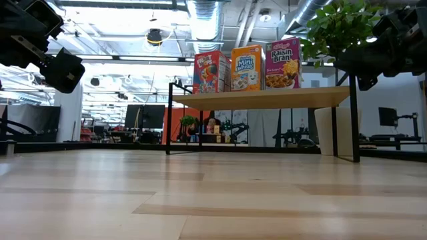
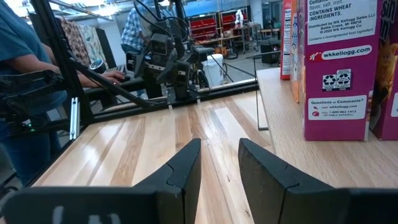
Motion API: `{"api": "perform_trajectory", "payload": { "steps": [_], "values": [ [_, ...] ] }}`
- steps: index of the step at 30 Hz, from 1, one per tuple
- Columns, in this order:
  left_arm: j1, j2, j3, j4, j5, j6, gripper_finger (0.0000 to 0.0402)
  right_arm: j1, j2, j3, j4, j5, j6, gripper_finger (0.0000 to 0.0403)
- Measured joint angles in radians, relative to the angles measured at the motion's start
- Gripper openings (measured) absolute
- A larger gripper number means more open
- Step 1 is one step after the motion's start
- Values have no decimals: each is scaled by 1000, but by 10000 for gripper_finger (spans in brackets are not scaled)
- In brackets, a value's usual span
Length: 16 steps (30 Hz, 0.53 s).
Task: Stack cereal on shelf
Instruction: Return to Home Position
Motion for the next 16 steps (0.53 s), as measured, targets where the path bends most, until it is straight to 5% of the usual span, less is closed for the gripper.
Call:
{"api": "perform_trajectory", "payload": {
  "steps": [16],
  "values": [
    [0,0,0,0,0,-1,266,0,0,0,0,0,0,147]
  ]
}}
